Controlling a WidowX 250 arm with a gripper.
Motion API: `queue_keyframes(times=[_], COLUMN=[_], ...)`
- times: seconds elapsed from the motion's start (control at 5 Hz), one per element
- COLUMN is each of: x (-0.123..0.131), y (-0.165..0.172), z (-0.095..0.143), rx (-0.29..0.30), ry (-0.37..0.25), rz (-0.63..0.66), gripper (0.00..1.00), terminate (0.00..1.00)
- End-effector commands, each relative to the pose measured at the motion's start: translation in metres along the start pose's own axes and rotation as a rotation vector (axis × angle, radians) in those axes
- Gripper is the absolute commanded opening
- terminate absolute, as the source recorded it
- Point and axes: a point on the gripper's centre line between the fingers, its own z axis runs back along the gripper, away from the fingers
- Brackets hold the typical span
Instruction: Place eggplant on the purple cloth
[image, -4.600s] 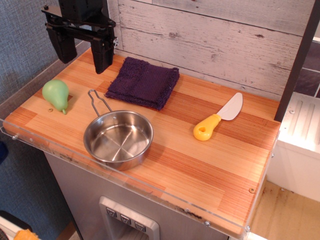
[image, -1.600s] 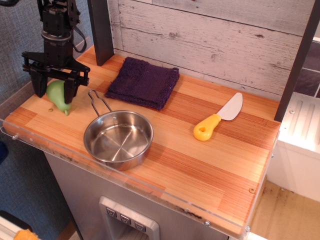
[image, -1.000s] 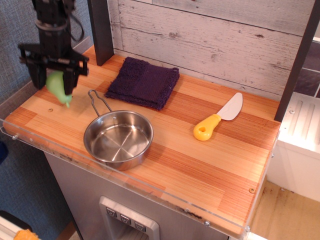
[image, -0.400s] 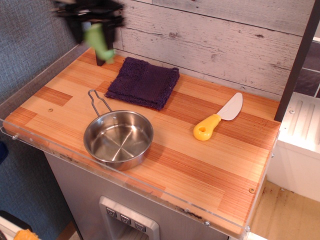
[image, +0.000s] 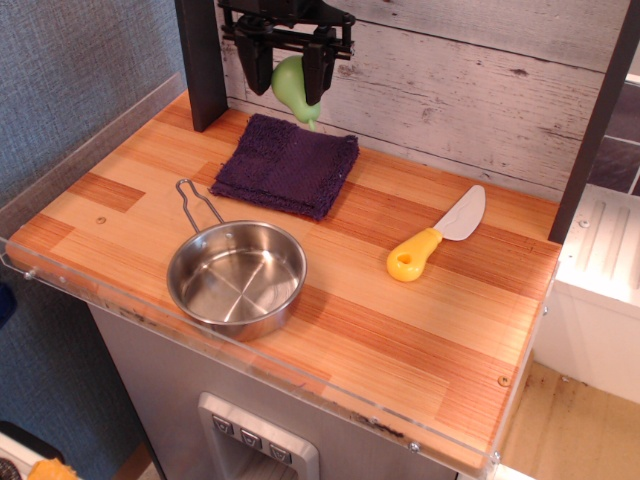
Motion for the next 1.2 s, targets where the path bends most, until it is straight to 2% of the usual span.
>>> queue_keyframes(times=[0.0,0.2,0.4,0.6,0.8,1.0], x=[-0.010,-0.013,-0.011,-0.010,-0.011,-0.016], y=[0.013,0.019,0.028,0.033,0.033,0.029], z=[0.003,-0.011,-0.018,-0.018,-0.005,0.020], rx=[0.055,0.078,0.081,0.067,0.042,0.010], ry=[-0.006,0.013,0.003,-0.024,-0.050,-0.090], rz=[0.011,0.007,0.011,0.019,0.015,0.010], gripper=[0.00,0.00,0.00,1.00,1.00,1.00], terminate=[0.00,0.00,0.00,0.00,0.00,0.00])
